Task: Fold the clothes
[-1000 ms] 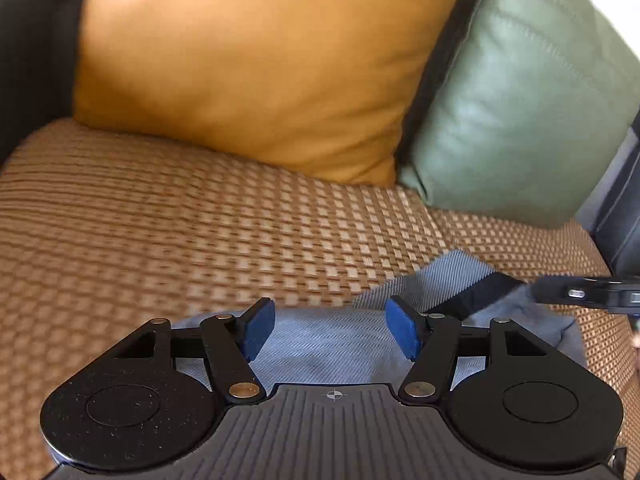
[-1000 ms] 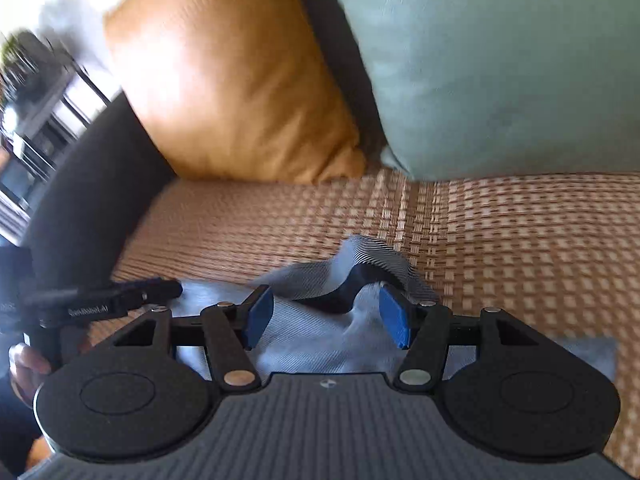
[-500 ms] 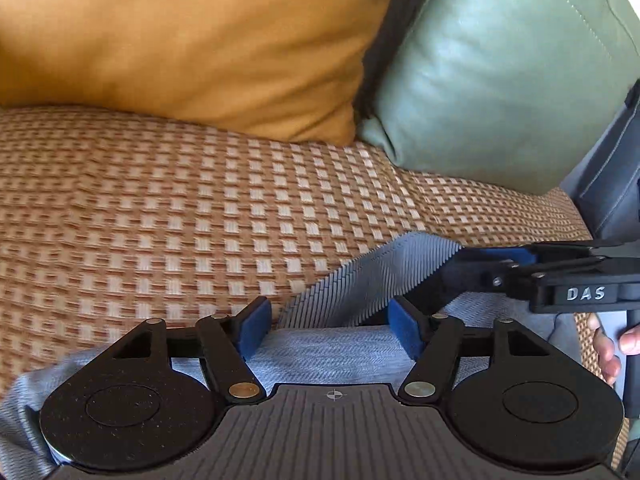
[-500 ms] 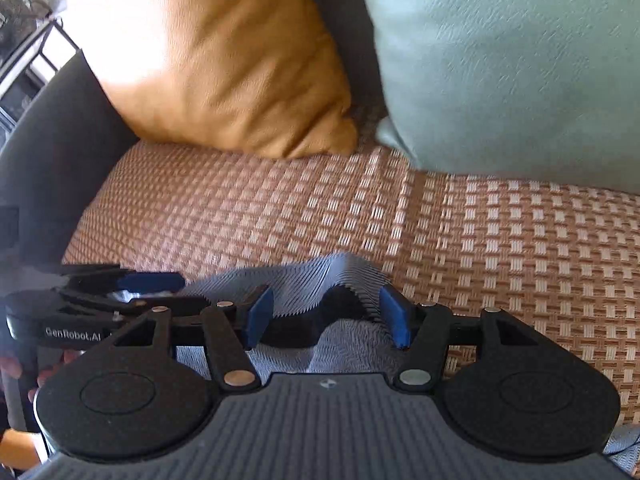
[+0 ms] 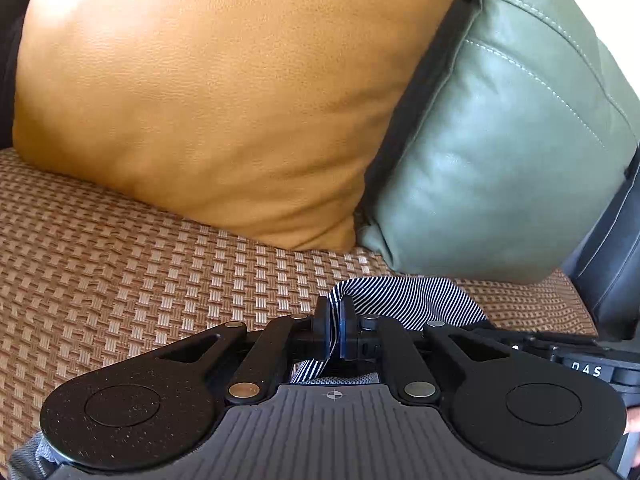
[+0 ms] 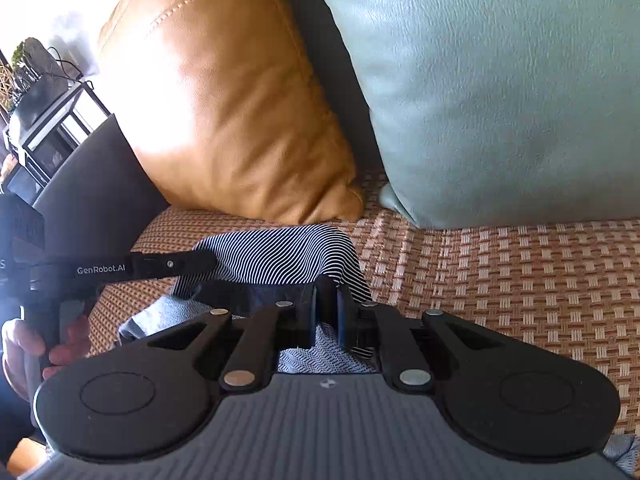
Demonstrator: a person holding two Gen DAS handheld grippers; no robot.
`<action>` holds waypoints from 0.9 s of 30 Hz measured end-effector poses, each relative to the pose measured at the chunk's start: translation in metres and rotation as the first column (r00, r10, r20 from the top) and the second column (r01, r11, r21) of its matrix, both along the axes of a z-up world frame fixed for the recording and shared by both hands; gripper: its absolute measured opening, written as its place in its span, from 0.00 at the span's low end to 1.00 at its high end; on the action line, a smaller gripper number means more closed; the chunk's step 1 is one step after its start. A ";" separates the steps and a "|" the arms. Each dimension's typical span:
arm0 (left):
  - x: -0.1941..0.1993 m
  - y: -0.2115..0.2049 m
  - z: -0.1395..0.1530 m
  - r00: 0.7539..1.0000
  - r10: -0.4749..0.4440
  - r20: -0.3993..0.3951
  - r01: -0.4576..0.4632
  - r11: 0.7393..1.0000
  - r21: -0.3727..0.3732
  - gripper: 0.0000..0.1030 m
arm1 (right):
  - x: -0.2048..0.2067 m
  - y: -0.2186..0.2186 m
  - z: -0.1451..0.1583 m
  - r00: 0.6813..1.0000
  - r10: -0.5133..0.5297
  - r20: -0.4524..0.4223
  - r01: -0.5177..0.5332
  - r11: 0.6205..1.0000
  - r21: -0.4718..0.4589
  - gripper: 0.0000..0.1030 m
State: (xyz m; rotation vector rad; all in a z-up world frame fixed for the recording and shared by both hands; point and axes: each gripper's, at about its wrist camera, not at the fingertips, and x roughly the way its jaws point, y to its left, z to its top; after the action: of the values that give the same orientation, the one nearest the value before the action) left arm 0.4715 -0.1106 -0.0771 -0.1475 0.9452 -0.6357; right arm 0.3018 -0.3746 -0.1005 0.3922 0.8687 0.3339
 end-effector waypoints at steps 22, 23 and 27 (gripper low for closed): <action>-0.009 -0.003 -0.042 0.990 -0.100 -0.103 0.114 0.984 0.137 0.65 | -0.004 -0.012 -0.014 0.998 -0.057 0.007 0.057 0.998 0.024 0.12; -0.009 -0.006 -0.047 0.989 -0.097 -0.111 0.112 0.985 0.133 0.65 | -0.004 -0.013 -0.014 0.999 -0.053 0.008 0.053 0.998 0.024 0.12; -0.006 -0.012 -0.058 0.988 -0.070 -0.138 0.085 0.991 0.106 0.00 | -0.005 -0.016 -0.014 0.999 -0.043 0.010 0.042 0.999 0.031 0.12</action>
State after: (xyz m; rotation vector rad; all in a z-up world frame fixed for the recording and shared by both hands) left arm 0.4653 -0.1222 -0.1349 -0.0542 1.1183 -0.6488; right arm 0.2966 -0.3907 -0.1148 0.4363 0.8445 0.3099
